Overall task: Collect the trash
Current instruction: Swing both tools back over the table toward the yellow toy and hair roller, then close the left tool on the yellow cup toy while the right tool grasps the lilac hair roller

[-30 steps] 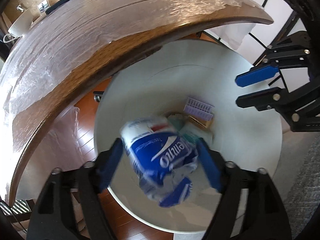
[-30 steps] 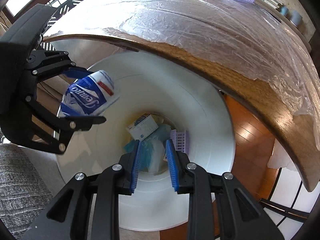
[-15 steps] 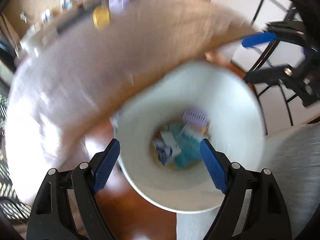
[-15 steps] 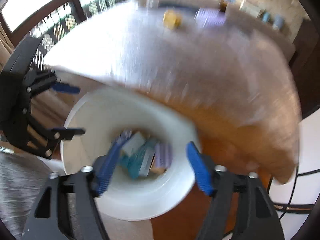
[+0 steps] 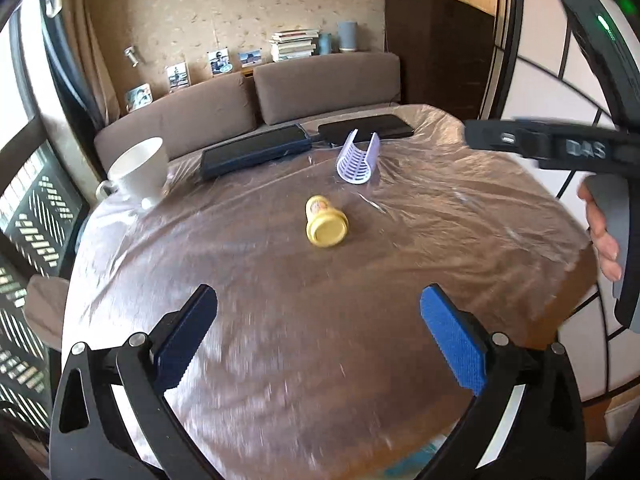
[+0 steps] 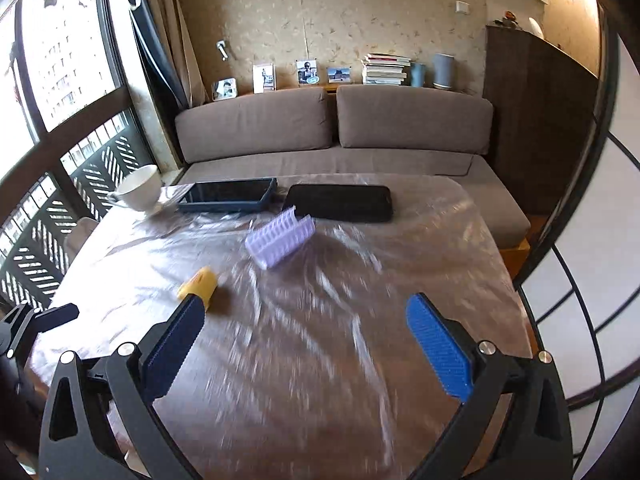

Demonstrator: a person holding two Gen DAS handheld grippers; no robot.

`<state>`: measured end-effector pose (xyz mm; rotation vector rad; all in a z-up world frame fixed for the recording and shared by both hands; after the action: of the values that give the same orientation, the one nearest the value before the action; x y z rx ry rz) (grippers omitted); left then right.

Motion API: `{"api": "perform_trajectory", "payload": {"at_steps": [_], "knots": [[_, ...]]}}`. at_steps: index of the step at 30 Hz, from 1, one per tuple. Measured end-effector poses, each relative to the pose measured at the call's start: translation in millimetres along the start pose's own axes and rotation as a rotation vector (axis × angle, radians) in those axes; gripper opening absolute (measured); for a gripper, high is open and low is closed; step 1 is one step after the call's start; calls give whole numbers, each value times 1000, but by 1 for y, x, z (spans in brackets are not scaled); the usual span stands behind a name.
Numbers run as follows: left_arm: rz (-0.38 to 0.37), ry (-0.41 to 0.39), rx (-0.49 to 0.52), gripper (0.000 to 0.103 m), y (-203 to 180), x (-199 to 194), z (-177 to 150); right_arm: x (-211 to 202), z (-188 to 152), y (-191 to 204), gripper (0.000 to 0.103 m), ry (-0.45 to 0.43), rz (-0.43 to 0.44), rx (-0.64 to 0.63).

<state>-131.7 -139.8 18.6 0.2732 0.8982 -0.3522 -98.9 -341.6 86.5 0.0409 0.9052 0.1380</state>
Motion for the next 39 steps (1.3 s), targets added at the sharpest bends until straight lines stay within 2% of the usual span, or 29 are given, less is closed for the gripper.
{"api": "perform_trajectory", "payload": {"at_steps": [2, 9, 18, 23, 28, 30, 33, 35, 39], "knots": [[7, 21, 9, 102, 5, 16, 7, 28, 7, 7, 99, 24, 0, -29], [-50, 72, -38, 102, 18, 60, 28, 103, 37, 21, 99, 90, 7, -59], [-77, 64, -55, 102, 17, 82, 40, 151, 52, 30, 99, 129, 16, -112], [-82, 71, -62, 86, 17, 88, 41, 163, 55, 31, 99, 140, 22, -113], [-86, 61, -65, 85, 20, 88, 43, 170, 57, 35, 99, 146, 25, -127], [-91, 65, -66, 74, 20, 88, 44, 171, 56, 38, 99, 148, 23, -134], [-102, 72, -71, 72, 19, 89, 44, 174, 56, 41, 99, 154, 16, -146], [-110, 79, -68, 62, 18, 90, 43, 174, 56, 43, 99, 155, 19, -146], [-107, 77, -53, 61, 16, 89, 42, 175, 56, 44, 94, 163, 22, -145]]}}
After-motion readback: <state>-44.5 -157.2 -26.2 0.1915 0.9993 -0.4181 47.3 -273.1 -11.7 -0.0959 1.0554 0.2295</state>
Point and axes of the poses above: each gripper's, at about its wrist camera, not at the fingertips, and x roughly the way its jaws point, y to its left, z to its top, the point moved 5 cm from there along x, roughly the way its jaws point, and after that the axes turned 5 degrees about y, right-handed, at the moved point
